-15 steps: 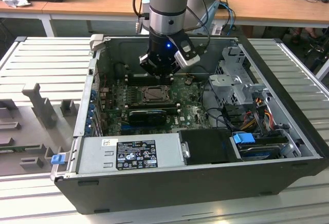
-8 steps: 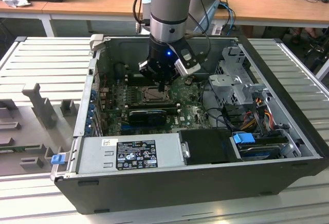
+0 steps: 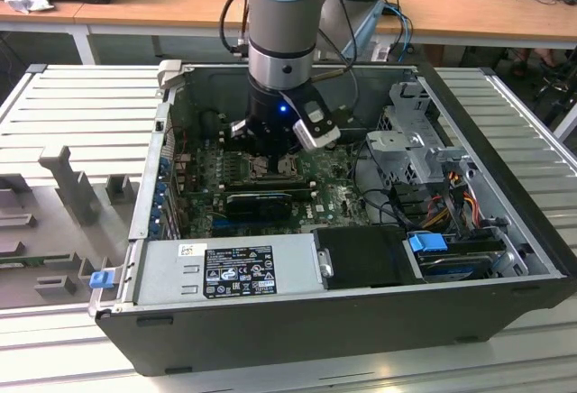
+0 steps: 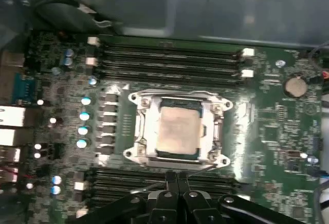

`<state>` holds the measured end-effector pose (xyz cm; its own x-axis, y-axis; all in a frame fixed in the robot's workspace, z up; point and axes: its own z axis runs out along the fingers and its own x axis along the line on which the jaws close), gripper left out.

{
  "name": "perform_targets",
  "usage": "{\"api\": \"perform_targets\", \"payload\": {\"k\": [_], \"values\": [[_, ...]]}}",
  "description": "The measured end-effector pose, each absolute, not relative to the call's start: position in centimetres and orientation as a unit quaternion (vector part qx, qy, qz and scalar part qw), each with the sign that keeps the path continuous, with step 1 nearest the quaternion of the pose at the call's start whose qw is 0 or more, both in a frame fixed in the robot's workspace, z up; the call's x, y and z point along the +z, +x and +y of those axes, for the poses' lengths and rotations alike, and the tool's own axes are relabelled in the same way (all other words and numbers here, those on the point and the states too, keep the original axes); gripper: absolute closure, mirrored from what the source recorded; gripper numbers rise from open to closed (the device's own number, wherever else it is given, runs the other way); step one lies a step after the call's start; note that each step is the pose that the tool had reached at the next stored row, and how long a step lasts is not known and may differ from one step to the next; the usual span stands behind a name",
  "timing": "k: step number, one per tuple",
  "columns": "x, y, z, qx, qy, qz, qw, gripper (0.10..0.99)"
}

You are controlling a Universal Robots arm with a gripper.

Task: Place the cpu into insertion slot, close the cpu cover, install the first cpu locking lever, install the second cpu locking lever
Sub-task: 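Install the second cpu locking lever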

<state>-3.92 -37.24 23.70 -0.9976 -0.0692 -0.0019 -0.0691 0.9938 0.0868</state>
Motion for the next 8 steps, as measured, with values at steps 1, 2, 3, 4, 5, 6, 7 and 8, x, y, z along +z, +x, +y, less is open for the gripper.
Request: {"api": "perform_targets", "payload": {"k": [1,2,3,4,5,6,7,8], "values": [[23.7,-4.6,-37.3,-0.044,0.035,-0.998,0.001,0.980],[23.6,-5.0,-37.3,-0.044,0.035,-0.998,0.001,0.980],[23.5,-5.2,-37.3,-0.044,0.035,-0.998,0.000,0.980],[23.1,-5.2,-37.3,-0.044,0.035,-0.998,0.001,0.980],[23.0,-5.2,-37.3,-0.044,0.035,-0.998,0.001,0.980],[22.8,-5.2,-37.3,-0.044,0.035,-0.998,0.001,0.980],[22.5,-5.2,-37.3,-0.045,0.035,-0.998,0.001,0.980],[22.4,-5.3,-37.4,-0.047,0.035,-0.998,0.001,0.980]]}}
